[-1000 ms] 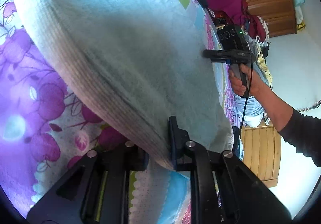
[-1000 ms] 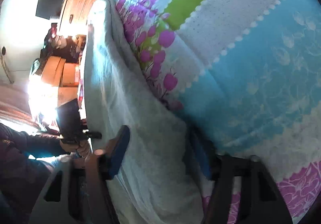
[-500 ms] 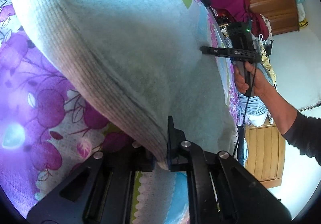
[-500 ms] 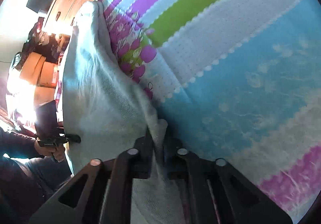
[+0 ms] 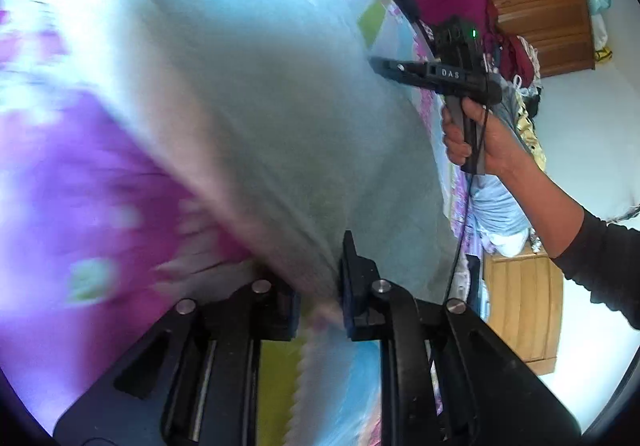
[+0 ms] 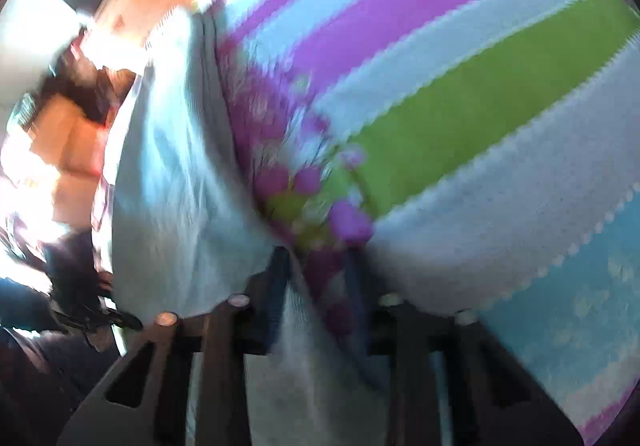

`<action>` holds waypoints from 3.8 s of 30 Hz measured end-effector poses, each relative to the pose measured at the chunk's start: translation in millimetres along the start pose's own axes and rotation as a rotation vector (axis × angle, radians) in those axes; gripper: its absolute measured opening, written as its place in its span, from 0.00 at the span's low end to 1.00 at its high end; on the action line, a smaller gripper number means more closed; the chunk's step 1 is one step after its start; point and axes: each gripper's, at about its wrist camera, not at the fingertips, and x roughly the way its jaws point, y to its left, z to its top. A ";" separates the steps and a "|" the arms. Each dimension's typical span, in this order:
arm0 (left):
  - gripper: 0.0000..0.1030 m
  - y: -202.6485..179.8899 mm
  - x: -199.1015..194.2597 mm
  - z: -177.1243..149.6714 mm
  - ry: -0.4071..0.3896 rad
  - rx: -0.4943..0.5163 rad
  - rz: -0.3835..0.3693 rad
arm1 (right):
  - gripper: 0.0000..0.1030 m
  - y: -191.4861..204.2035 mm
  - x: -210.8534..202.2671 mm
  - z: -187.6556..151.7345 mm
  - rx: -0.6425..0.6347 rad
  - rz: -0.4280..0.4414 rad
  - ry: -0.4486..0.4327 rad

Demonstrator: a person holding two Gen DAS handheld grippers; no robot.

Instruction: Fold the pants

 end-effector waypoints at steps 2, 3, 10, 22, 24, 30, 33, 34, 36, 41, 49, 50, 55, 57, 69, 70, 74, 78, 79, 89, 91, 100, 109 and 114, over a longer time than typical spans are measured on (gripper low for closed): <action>0.19 -1.9 -27.6 -0.1 0.002 0.036 0.053 | 0.06 -11.7 -13.9 -3.0 0.052 -0.050 -0.021; 0.20 -9.8 -41.8 3.1 -0.014 0.091 0.066 | 0.18 -8.3 -23.2 -3.0 0.058 -0.071 -0.043; 0.42 -10.3 -97.4 94.2 -0.233 0.135 -0.061 | 0.41 79.0 -32.6 41.5 0.022 0.229 -0.308; 0.07 139.7 -120.4 185.5 -0.310 -0.114 -0.087 | 0.03 44.7 123.1 97.9 0.282 0.437 -0.217; 0.33 134.3 -132.3 187.8 -0.321 -0.110 -0.180 | 0.29 65.9 111.1 104.4 0.234 0.472 -0.265; 0.47 147.2 -139.2 231.8 -0.318 -0.059 -0.055 | 0.33 122.9 177.8 158.6 0.128 0.525 -0.139; 0.02 171.3 -147.8 251.2 -0.289 -0.120 0.053 | 0.00 113.4 189.3 168.8 0.154 0.451 -0.138; 0.02 172.4 -153.1 249.6 -0.283 -0.118 0.048 | 0.00 108.3 184.7 168.1 0.172 0.428 -0.156; 0.01 161.1 -168.8 247.3 -0.285 -0.041 0.127 | 0.13 115.2 168.2 165.1 0.170 0.350 -0.184; 0.02 60.1 -163.3 232.7 -0.209 0.403 0.251 | 0.54 206.9 114.9 118.5 -0.084 -0.342 -0.313; 0.02 83.2 -111.4 304.8 -0.094 0.473 0.454 | 0.37 181.5 135.7 55.3 0.063 -0.538 -0.250; 0.02 91.9 -106.1 309.6 -0.077 0.468 0.421 | 0.36 169.0 138.7 50.5 0.098 -0.499 -0.263; 0.03 82.1 -126.3 302.8 -0.070 0.479 0.316 | 0.42 187.0 130.3 50.2 0.067 -0.548 -0.262; 0.04 73.3 -150.0 294.1 -0.085 0.481 0.216 | 0.42 212.2 111.6 37.6 0.073 -0.497 -0.330; 0.09 118.9 -186.1 267.2 -0.102 0.266 0.183 | 0.47 284.1 179.5 -28.6 0.104 -0.462 -0.190; 0.22 125.5 -205.7 260.6 -0.161 0.198 0.138 | 0.47 285.7 176.6 -28.2 0.101 -0.463 -0.199; 0.48 181.4 -238.0 231.9 -0.279 -0.095 0.053 | 0.48 283.5 169.9 -28.4 0.117 -0.435 -0.182; 0.47 206.5 -217.1 219.8 -0.251 -0.186 -0.062 | 0.52 284.7 174.0 -33.9 0.115 -0.422 -0.151; 0.48 204.3 -212.7 221.4 -0.248 -0.184 -0.090 | 0.52 285.6 179.5 -33.1 0.117 -0.423 -0.144; 0.46 190.9 -188.8 227.8 -0.196 -0.128 -0.104 | 0.59 290.3 201.0 -9.6 0.058 -0.455 -0.052; 0.46 186.2 -183.4 230.2 -0.189 -0.127 -0.122 | 0.59 291.2 202.9 -1.5 0.054 -0.449 -0.037; 0.23 175.4 -179.0 234.8 -0.217 -0.059 -0.102 | 0.59 303.5 169.4 88.6 -0.042 -0.238 -0.081; 0.17 184.6 -184.4 228.8 -0.239 -0.043 -0.084 | 0.58 227.0 110.9 263.7 -0.047 -0.228 -0.226; 0.20 178.5 -177.0 242.8 -0.213 -0.004 -0.067 | 0.57 200.7 81.8 202.8 0.157 -0.457 -0.381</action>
